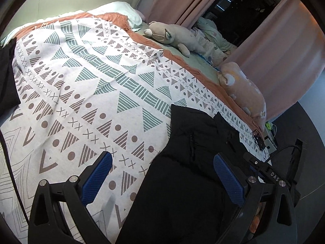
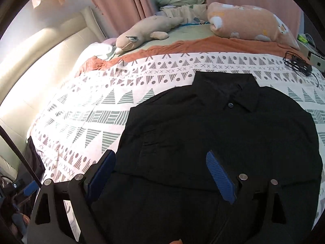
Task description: Fold large clothes
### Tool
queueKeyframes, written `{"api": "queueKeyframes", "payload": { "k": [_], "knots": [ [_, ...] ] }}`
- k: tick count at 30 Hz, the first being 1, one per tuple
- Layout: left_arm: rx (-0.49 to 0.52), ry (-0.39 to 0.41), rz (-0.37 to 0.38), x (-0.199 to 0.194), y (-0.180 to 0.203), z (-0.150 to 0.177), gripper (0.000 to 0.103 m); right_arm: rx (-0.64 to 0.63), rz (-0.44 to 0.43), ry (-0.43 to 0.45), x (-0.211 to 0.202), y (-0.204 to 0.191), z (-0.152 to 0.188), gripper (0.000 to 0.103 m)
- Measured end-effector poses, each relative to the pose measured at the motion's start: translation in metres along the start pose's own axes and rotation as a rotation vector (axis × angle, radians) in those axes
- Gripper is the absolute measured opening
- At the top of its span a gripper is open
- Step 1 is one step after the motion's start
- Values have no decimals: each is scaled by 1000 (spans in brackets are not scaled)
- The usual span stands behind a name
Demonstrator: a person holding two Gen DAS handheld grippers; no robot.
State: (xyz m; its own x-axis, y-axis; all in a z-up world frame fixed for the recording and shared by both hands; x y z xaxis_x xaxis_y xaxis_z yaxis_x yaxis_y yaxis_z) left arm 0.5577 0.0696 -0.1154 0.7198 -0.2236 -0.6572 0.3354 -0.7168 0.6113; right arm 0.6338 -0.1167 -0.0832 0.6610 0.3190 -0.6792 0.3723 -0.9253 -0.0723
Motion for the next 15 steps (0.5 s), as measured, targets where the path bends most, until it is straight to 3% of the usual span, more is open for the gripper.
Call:
{"api": "queueKeyframes", "payload": {
  "k": [6,15],
  "knots": [
    [112,4,16,-20,24,15,102,-1,79,15,-44,15,16,90],
    [279,43,29,-82,50,51,102,14,113,52,-141,25,61,90]
  ]
}}
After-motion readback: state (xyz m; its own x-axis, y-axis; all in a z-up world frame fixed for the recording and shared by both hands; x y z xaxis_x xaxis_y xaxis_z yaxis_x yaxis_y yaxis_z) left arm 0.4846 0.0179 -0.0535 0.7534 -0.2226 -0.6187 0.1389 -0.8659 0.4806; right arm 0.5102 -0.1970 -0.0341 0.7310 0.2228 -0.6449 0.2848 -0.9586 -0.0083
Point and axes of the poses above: each gripper's, at about its wrist camera, not at the fingertips, and x roughly the way its jaws point, y to its right, z to its underside, the point moved 9 cm from there along x, roughly the way its jaws point, and after that the axes turned 14 degrees about -x, right-handed, at the moved point
